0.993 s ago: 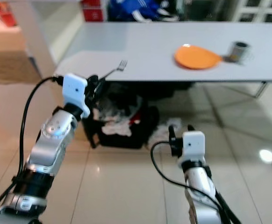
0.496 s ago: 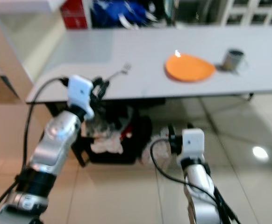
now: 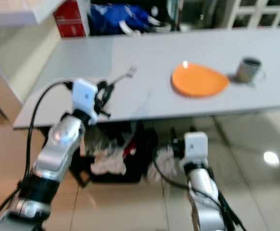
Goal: Setting the table
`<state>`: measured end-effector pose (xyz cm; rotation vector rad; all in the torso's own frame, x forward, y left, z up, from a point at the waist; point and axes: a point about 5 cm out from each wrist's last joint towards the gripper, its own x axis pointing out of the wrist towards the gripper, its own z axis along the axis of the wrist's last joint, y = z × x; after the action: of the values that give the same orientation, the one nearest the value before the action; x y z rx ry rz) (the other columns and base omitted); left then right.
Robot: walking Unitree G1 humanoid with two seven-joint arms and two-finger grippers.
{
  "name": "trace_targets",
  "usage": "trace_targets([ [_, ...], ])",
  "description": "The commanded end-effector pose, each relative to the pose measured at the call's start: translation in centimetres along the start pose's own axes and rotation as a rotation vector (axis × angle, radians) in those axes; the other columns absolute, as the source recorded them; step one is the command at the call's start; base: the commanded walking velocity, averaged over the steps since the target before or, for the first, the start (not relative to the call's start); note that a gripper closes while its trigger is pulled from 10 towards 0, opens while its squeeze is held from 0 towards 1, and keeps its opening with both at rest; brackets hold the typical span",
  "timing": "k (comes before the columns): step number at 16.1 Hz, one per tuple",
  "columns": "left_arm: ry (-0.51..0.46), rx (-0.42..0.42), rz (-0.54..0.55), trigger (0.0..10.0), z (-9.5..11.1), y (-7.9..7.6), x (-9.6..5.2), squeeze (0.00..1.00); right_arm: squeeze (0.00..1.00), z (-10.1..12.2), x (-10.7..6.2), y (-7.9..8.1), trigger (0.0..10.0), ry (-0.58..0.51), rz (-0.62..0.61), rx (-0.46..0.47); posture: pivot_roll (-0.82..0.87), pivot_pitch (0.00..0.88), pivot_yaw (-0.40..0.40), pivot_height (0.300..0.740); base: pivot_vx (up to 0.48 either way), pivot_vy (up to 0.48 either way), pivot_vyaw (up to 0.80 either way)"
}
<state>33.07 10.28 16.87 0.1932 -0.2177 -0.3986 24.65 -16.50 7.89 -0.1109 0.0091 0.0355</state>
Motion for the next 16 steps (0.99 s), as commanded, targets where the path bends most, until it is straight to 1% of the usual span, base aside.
trace_targets([
  [1, -0.008, 0.027, 0.035, 0.0, 0.3, 1.2, -0.1, 0.00, 0.00, 0.3, 0.0, 0.8, 10.0, -0.015, 0.017, 0.012, -0.03, 0.000, 0.056, 0.740, 0.307, -0.364, 0.00],
  [4, -0.005, 0.028, 0.044, 0.0, 0.3, 1.2, -0.1, 0.00, 0.00, 0.2, -0.1, 0.7, 10.0, -0.011, 0.015, 0.014, -0.03, 0.000, 0.055, 0.740, 0.309, -0.363, 0.00],
  [8, -0.016, 0.039, 0.021, 0.0, 0.5, 0.4, -0.3, 0.00, 0.00, 0.1, -0.1, 0.8, 10.0, -0.006, 0.020, 0.014, -0.03, 0.000, 0.054, 0.740, 0.298, -0.372, 0.00],
  [9, -0.018, 0.041, 0.014, 0.0, 0.5, 0.3, -0.3, 0.00, 0.00, 0.1, -0.1, 0.9, 10.0, -0.006, 0.022, 0.014, -0.03, 0.000, 0.054, 0.740, 0.000, -0.450, 0.00],
  [12, -0.012, 0.028, 0.029, 0.0, 0.4, 0.5, -0.2, 0.00, 0.00, 0.1, -0.2, 0.9, 10.0, -0.004, 0.023, 0.013, -0.03, 0.000, 0.054, 0.740, 0.000, -0.451, 0.00],
  [15, -0.002, 0.028, 0.044, 0.0, 0.4, 0.6, -0.3, 0.00, 0.00, -0.1, -0.3, 0.9, 10.0, 0.002, 0.026, 0.013, -0.03, 0.000, 0.052, 0.740, 0.334, -0.339, 0.00],
  [16, -0.003, 0.015, 0.053, 0.0, 0.4, 0.6, -0.3, 0.00, 0.00, -0.1, -0.4, 0.9, 10.0, 0.004, 0.027, 0.013, -0.03, 0.000, 0.052, 0.740, 0.401, -0.262, 0.00],
])
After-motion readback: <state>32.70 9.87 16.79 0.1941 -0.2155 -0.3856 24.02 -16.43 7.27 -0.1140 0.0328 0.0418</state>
